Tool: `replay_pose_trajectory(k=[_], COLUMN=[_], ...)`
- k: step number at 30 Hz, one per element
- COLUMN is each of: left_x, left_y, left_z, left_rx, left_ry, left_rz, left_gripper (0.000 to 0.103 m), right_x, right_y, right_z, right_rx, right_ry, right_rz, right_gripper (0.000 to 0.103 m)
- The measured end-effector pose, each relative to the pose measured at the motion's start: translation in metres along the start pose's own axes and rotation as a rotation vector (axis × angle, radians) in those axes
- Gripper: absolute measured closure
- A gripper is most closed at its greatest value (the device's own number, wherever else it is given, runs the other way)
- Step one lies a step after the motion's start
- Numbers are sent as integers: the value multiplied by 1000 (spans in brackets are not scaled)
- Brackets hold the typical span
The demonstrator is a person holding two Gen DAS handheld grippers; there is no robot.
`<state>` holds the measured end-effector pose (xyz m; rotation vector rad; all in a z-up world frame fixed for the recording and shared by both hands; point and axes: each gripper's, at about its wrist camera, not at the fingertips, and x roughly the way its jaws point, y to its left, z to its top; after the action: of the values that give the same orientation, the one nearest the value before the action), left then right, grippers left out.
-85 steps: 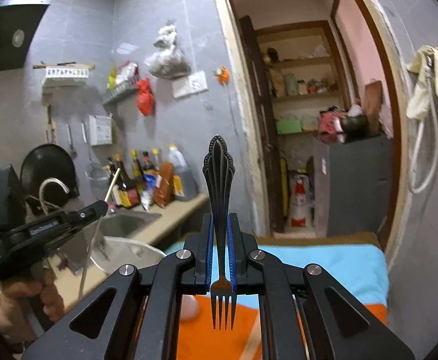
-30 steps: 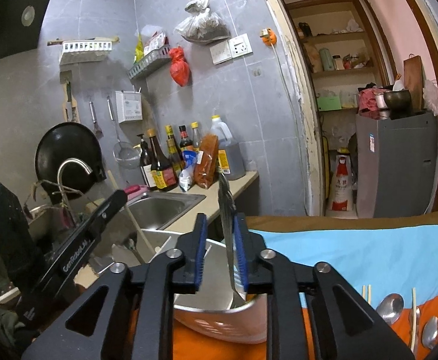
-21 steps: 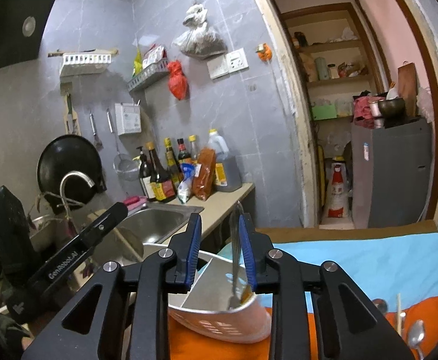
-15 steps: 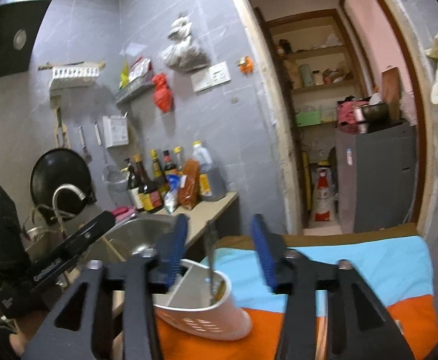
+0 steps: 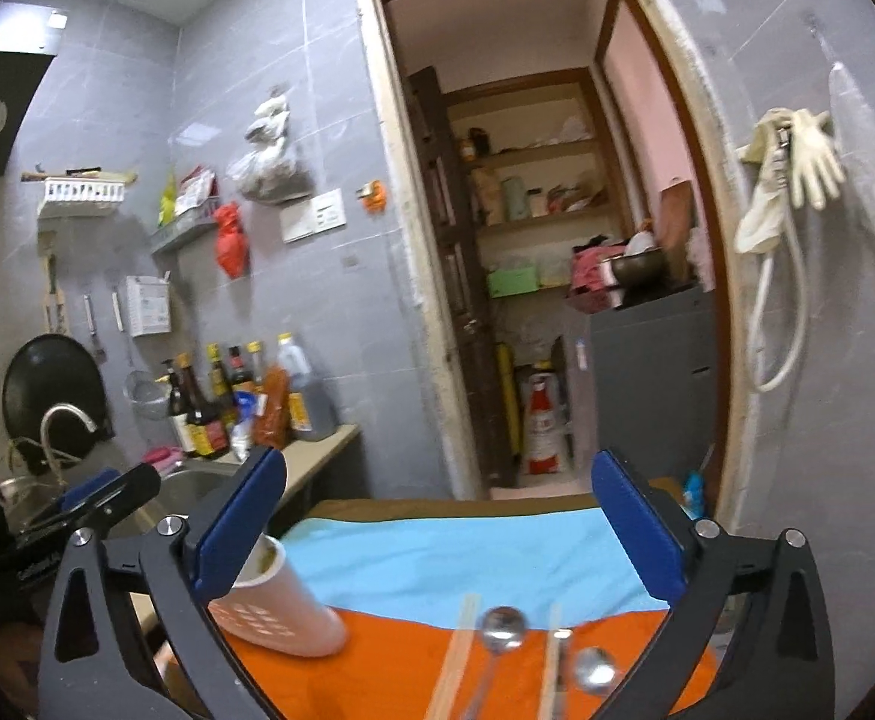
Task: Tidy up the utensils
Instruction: 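Move both tools back down to the remaining utensils on the cloth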
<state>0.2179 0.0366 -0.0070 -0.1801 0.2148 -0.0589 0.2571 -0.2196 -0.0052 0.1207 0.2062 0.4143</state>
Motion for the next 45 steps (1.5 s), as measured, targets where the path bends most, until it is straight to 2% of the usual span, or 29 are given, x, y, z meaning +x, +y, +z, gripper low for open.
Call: replay_pose_trajectory(k=[6,11,17,24,30,34,40,42,44,45], left_x=[8,22,43,73,105,118,130,134,139,141], left_y=[-32,-53,-70,-75,-68,-61,-53,-51,-51,-51], left_z=[-17,-38,-70,-105,-131,-144,-152,-154,-155,-155], left_rx=[7,7,13,9,30,17,6,1,-1,8], left_ry=[42,130,228,340,479,542,606,630,654,667], left_rz=[-30,-72,-84,-48,38,70,94,95,83,89], left_gripper=[5,5,5,5,5,5,6,10,29,30], right_x=[-15,-21,-19,4,33,49,63,67,70,71], right_y=[-34,-60,-85,-102,-111,-111,-113,-112,-111,-111], right_z=[-8,-20,-42,-75,-102,-116,-131,-133,-135,-136], right_rx=[-11,-6,-5,-13,-29,-50,-35,-35,-41,-46], right_ry=[25,67,137,263,410,493,569,590,610,620], right_rz=[-60,-99,-130,-159,-148,-127,-97,-93,-83,-81], right_gripper=[0,0,0,0,2,8,16,20,27,29])
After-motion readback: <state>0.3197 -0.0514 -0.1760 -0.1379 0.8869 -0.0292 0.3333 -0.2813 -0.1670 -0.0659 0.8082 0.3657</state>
